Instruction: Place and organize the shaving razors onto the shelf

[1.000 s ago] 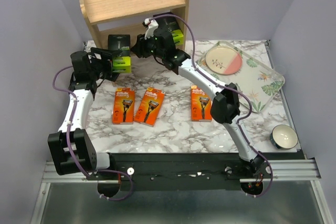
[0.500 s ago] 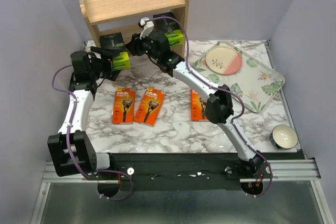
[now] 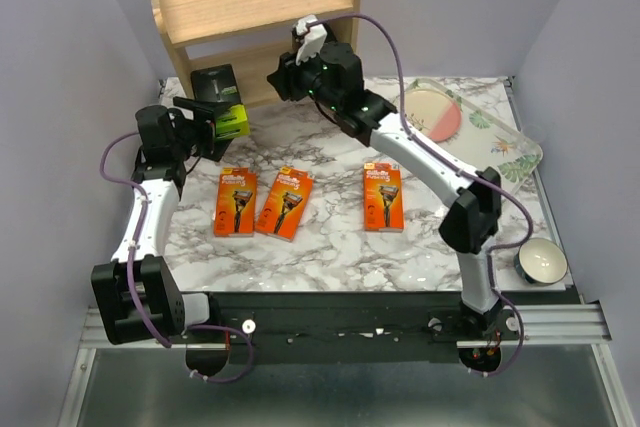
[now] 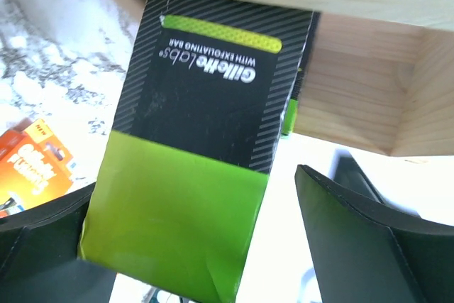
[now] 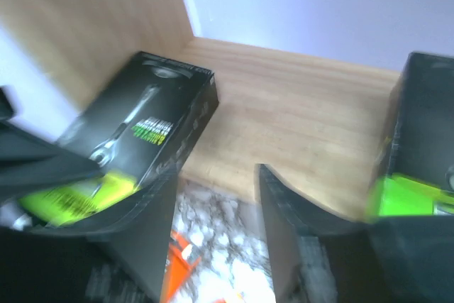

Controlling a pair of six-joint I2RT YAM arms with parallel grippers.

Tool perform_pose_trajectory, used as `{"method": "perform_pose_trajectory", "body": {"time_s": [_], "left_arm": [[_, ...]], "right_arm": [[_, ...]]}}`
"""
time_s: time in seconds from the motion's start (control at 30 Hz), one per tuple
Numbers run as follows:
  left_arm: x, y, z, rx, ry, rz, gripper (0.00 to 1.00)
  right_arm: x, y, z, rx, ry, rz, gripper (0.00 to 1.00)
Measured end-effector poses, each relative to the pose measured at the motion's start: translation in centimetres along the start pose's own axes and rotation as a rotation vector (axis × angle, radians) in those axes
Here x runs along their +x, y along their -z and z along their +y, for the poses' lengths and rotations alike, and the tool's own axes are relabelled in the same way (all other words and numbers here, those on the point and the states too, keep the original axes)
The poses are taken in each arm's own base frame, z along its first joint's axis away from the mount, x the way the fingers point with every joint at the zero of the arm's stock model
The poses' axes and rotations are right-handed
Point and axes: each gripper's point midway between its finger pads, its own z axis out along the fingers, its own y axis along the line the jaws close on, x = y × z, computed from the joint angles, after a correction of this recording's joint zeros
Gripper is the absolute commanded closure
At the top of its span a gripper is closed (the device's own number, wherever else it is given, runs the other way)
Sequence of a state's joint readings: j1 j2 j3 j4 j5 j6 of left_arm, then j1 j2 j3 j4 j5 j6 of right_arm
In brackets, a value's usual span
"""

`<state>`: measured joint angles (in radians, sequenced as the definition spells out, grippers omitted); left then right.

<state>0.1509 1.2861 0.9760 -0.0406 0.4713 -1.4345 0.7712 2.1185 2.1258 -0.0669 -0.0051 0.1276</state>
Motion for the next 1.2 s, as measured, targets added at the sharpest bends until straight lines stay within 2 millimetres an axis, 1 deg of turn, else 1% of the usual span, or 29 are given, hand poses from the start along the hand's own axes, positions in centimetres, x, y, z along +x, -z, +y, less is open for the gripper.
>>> {"method": "perform_pose_trajectory", "body": {"time_s": [0.03,0.07,0.1,0.17,0.23,0.3,0.33,0.47,0.57,0.63,0.73,0.9,1.07,1.13,1.17,1.2], "left_arm": [[0.0,0.0,0.3,-0.005,0.006,-0.001,0.02],[0.0,0.1,0.6,-0.01,0.011,-0.001,0.02],[0.0,0.1,1.0,-0.016,0.018,-0.002,0.02],[-0.1,0.1,1.5,-0.026,0.028,-0.006,0.02],[-0.3,0.2,1.6,-0.028,0.033,-0.01,0.02],[-0.5,0.2,1.5,-0.022,0.034,-0.015,0.02],[-0.6,0.2,1.4,-0.018,0.034,-0.019,0.02],[-0.8,0.2,1.3,-0.012,0.036,-0.022,0.02],[-0.8,0.3,0.9,-0.006,0.037,-0.023,0.02],[-0.9,0.3,0.7,-0.001,0.035,-0.025,0.02],[-0.9,0.4,0.3,0.003,0.035,-0.026,0.02],[-1.0,0.4,0.1,0.007,0.032,-0.027,0.02],[-1.0,0.4,0.2,0.007,0.027,-0.027,0.02],[-1.0,0.4,0.2,0.008,0.021,-0.027,0.02],[-1.0,0.4,0.2,0.008,0.012,-0.027,0.02],[-1.0,0.4,0.2,0.008,0.012,-0.027,0.02]], "right_arm": [[-0.8,1.0,0.3,-0.015,0.002,-0.005,0.77],[-0.9,1.8,0.6,-0.03,0.004,0.007,0.83],[-1.2,3.2,1.4,-0.073,0.006,0.015,0.9],[-0.6,5.0,2.8,-0.135,-0.003,0.05,0.99],[0.6,5.8,4.0,-0.19,-0.009,0.086,0.99],[2.5,6.3,5.6,-0.253,-0.022,0.134,0.99],[3.9,6.4,6.6,-0.29,-0.033,0.171,0.99],[8.1,5.9,9.3,-0.38,-0.064,0.272,0.99],[9.9,4.9,10.4,-0.411,-0.081,0.31,0.99],[10.6,4.3,10.9,-0.423,-0.091,0.325,0.99],[10.7,3.8,11.1,-0.426,-0.104,0.329,0.99],[10.1,3.1,11.1,-0.418,-0.119,0.312,0.99],[9.1,1.3,10.6,-0.378,-0.108,0.269,0.99],[9.0,0.4,10.2,-0.364,-0.103,0.255,0.99],[9.2,-0.7,9.5,-0.339,-0.096,0.242,0.99],[9.3,-0.8,9.4,-0.335,-0.096,0.243,0.99]]}}
